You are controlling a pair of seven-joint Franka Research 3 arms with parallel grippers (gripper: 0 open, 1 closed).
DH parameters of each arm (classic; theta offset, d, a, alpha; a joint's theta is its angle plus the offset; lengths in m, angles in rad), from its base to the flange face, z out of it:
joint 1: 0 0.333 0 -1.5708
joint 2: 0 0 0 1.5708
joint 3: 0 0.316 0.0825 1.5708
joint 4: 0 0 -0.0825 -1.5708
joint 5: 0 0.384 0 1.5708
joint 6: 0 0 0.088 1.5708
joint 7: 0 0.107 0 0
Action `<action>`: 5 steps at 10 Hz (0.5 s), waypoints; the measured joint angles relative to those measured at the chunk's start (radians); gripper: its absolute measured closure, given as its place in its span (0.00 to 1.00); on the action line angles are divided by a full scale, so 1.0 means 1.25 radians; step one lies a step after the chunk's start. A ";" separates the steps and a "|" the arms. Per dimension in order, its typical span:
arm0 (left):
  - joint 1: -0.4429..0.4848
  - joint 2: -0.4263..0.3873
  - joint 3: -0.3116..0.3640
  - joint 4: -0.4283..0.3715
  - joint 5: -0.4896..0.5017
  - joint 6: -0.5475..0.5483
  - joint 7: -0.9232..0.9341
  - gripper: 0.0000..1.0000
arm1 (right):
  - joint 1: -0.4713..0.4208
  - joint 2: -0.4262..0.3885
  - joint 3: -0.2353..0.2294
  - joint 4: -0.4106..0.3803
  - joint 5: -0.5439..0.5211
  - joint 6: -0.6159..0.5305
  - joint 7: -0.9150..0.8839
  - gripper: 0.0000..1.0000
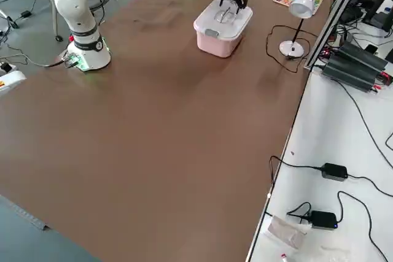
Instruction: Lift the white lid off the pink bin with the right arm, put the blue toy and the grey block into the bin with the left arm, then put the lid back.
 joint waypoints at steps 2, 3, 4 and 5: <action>0.000 0.000 0.000 0.000 0.000 0.000 -0.001 0.00 | -0.017 -0.044 -0.004 0.034 -0.029 -0.108 -0.153 0.00; 0.000 0.001 0.000 0.000 0.000 0.000 -0.002 0.00 | -0.031 -0.074 -0.005 0.037 -0.044 -0.163 -0.250 0.00; 0.002 0.001 0.000 -0.001 0.000 0.000 -0.002 0.00 | -0.057 -0.103 -0.006 0.038 -0.054 -0.215 -0.360 0.00; 0.004 0.001 0.000 -0.001 0.000 0.000 -0.002 0.00 | -0.090 -0.131 -0.007 0.039 -0.069 -0.263 -0.479 0.00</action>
